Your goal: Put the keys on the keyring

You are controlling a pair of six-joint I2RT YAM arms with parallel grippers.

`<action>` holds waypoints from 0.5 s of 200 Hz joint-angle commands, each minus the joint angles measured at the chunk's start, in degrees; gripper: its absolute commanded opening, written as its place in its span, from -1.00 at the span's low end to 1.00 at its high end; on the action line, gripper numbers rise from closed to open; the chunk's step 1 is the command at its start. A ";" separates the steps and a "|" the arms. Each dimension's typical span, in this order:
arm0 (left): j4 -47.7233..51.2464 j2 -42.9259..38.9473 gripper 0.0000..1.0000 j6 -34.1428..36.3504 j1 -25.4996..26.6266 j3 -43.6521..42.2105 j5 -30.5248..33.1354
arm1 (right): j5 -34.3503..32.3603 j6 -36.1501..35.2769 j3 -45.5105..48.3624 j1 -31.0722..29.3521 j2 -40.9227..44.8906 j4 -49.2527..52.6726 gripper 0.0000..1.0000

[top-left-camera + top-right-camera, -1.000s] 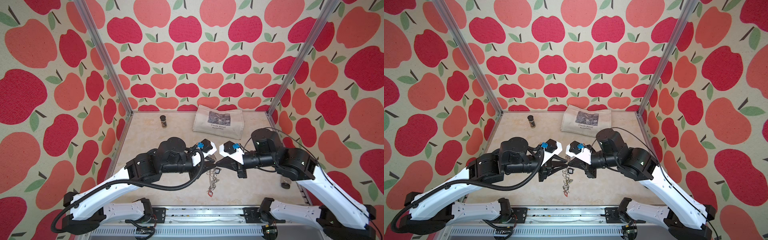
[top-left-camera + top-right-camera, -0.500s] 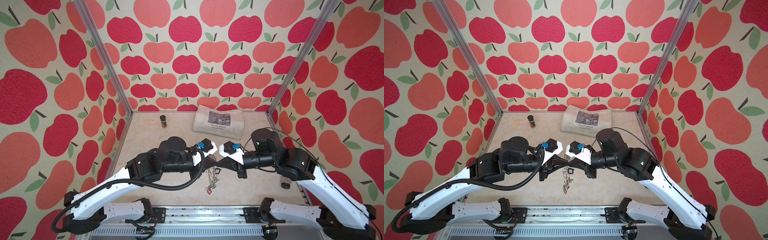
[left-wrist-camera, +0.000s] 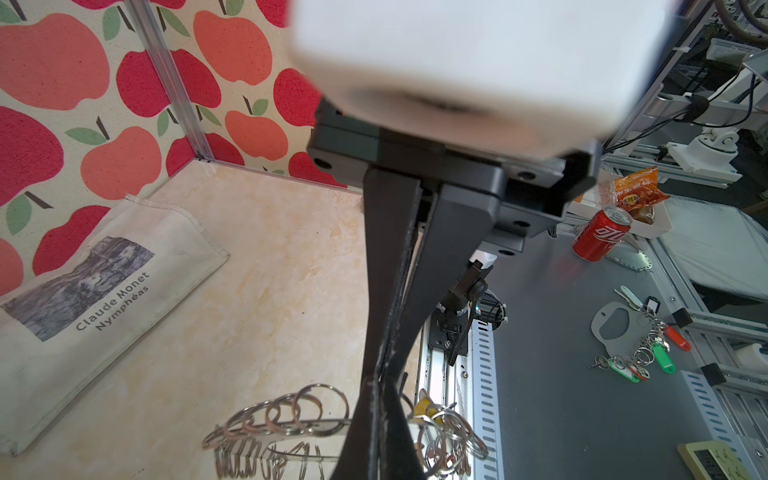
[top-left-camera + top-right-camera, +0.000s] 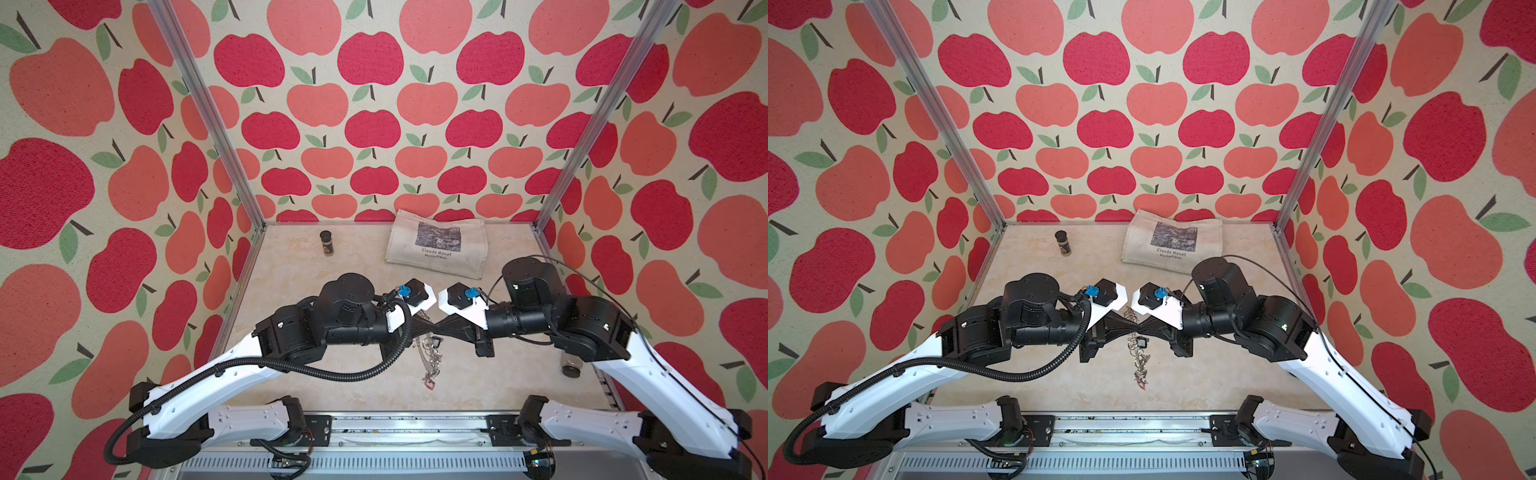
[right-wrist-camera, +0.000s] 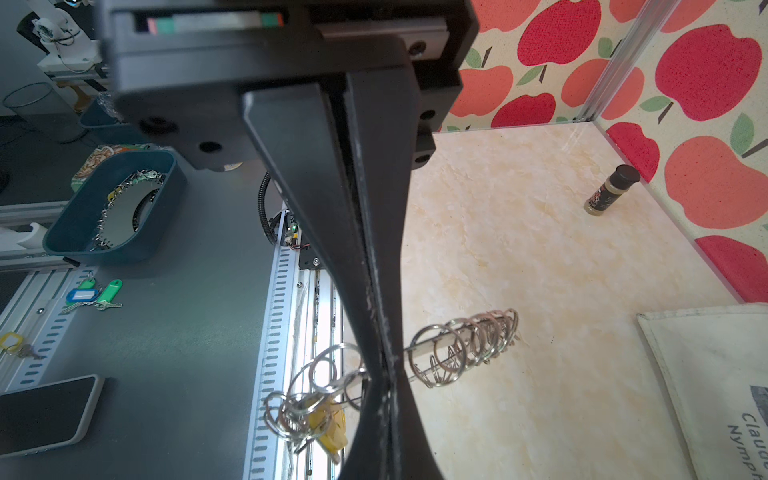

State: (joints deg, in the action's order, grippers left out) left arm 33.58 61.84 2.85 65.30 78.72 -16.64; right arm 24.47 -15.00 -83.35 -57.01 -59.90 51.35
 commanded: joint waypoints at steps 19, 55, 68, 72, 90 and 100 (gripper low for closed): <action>-5.23 -1.01 -1.00 2.85 0.22 -0.21 0.26 | -0.56 -0.24 -0.33 -0.29 2.03 -3.66 -0.84; -11.54 -4.77 -1.00 6.63 0.04 -2.59 1.75 | -1.70 -0.07 -0.84 -0.16 3.70 -3.66 -0.46; -12.67 -5.30 -1.00 8.10 0.04 -2.44 1.42 | -1.86 0.23 -1.10 -0.16 4.37 -4.32 -0.44; -12.96 -5.41 -1.00 8.48 0.08 -2.35 1.19 | -1.80 0.39 -1.19 -0.20 4.51 -4.50 -0.44; -14.87 -6.03 -1.00 10.01 0.02 -2.25 -0.03 | -1.48 0.94 -1.77 -0.18 4.86 -5.94 -0.45; -16.07 -6.27 -1.00 10.73 0.01 -2.34 -0.74 | -1.40 1.25 -1.95 -0.12 5.02 -7.11 -0.45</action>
State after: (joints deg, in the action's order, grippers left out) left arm 24.97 57.04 10.02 65.30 76.09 -15.70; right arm 23.35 -14.96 -83.53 -56.99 -55.55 47.40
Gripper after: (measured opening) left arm 0.049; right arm 0.276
